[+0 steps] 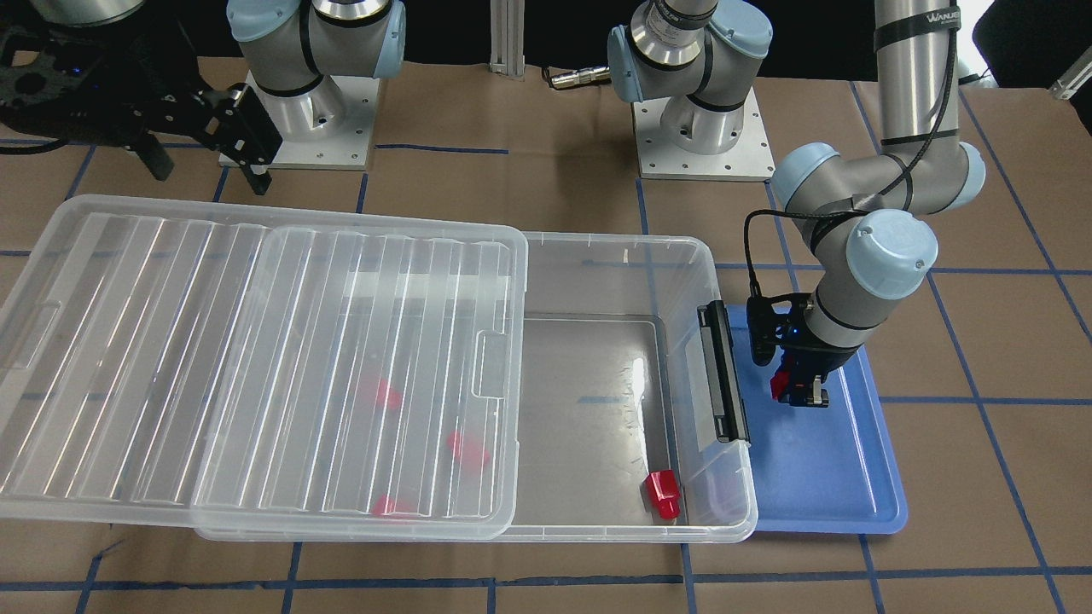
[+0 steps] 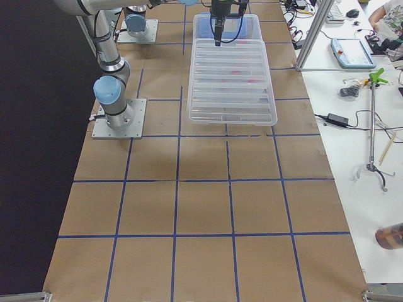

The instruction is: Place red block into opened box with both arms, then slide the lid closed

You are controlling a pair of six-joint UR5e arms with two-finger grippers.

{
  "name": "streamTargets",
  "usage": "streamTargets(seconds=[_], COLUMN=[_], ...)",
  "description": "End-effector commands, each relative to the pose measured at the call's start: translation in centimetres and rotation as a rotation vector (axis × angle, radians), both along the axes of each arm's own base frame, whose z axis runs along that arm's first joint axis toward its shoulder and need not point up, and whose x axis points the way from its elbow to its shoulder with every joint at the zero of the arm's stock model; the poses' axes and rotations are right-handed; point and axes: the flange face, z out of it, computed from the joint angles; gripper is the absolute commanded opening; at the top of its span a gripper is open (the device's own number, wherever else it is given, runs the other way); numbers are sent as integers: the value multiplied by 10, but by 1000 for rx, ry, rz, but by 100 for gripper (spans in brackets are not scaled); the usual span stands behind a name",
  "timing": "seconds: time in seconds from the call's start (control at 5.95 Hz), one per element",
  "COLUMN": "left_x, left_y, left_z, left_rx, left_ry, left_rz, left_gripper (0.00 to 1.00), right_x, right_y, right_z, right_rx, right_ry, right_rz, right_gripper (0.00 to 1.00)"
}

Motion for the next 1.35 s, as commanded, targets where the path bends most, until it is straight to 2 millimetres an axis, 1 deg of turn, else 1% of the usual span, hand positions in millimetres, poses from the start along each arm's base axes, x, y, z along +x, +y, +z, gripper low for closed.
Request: streamTargets(seconds=[0.0,0.17,0.34,0.5,0.67,0.84,1.01,1.18], left_x=[-20,-57,-110,-150,-184,-196,-208,-213], left_y=[23,40,54,51,56,50,32,16], left_z=[85,114,132,140,133,113,82,44], left_rx=[-23,-55,-94,-106,-85,-68,-69,-52], left_ry=[11,38,55,67,74,76,106,116], left_rz=[66,109,151,185,171,179,170,167], left_gripper=[6,5,5,5,5,5,5,5], right_x=[14,16,17,17,17,17,16,15], right_y=[7,5,3,-3,-7,-11,-13,-13], right_z=[0,-3,-6,-13,-16,-18,-21,-21], right_rx=[8,14,17,26,28,31,35,35], right_ry=[-3,-4,-4,-2,-2,1,2,5], right_rz=[3,6,14,16,16,20,20,19], right_gripper=[100,100,100,100,100,100,100,100])
